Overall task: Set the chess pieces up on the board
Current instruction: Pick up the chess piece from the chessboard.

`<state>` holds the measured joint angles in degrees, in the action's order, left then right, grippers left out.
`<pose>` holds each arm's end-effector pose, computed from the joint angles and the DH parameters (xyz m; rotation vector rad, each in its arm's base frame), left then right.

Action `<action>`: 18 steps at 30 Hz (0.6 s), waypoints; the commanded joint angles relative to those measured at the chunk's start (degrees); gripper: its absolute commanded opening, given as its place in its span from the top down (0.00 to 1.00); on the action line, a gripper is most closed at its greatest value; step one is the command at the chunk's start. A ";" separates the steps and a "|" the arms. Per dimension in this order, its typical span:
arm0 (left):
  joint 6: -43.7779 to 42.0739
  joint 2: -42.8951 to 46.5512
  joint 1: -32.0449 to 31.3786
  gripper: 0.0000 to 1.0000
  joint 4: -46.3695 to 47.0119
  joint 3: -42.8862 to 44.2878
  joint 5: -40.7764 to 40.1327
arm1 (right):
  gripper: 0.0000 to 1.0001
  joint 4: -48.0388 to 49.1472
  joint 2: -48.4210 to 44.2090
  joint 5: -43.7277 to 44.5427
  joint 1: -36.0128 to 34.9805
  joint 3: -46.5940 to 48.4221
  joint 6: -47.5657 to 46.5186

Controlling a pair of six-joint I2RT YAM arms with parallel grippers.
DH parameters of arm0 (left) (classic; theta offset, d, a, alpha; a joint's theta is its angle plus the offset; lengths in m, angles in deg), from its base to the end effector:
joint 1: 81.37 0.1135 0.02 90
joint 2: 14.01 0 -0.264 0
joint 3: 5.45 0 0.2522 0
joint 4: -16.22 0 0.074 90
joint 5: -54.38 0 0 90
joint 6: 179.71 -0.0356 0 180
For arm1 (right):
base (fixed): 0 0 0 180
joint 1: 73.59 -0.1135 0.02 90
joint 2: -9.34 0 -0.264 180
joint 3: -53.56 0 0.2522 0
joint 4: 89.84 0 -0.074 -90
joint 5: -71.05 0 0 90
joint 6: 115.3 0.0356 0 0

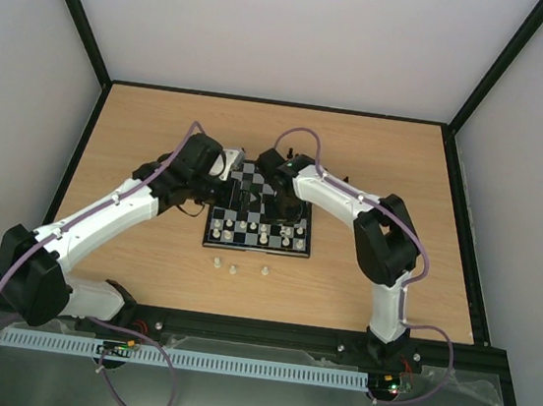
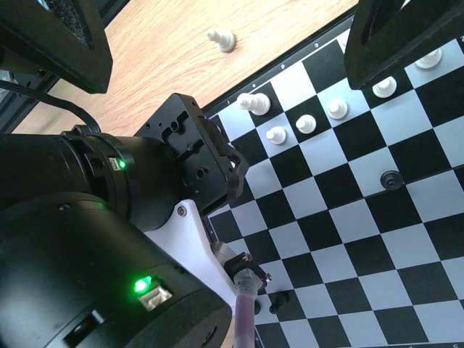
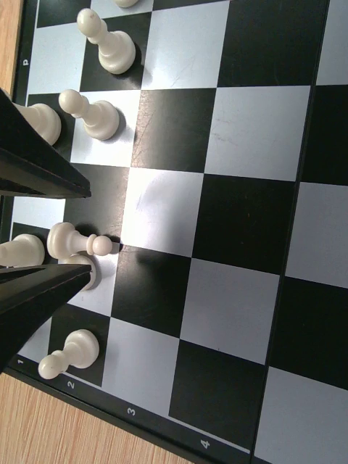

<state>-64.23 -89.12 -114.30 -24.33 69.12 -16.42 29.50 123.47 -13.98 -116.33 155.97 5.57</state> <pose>0.2332 -0.1650 0.2955 0.3407 2.3867 -0.8883 0.3017 0.2746 0.1989 -0.2746 2.8260 0.1650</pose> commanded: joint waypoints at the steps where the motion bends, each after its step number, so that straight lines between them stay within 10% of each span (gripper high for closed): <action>1: -0.60 -0.39 0.58 0.09 0.77 -0.87 0.58 | 0.74 -3.93 1.68 0.47 -0.23 0.55 -0.53; 18: -0.60 -0.12 0.88 0.09 0.81 -1.28 0.49 | 0.81 -2.60 4.48 0.30 -0.18 1.02 -0.84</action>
<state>-64.23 -89.12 -113.97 -23.98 68.97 -16.35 29.59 126.88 -13.92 -116.30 155.97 5.27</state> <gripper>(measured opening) 0.910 0.197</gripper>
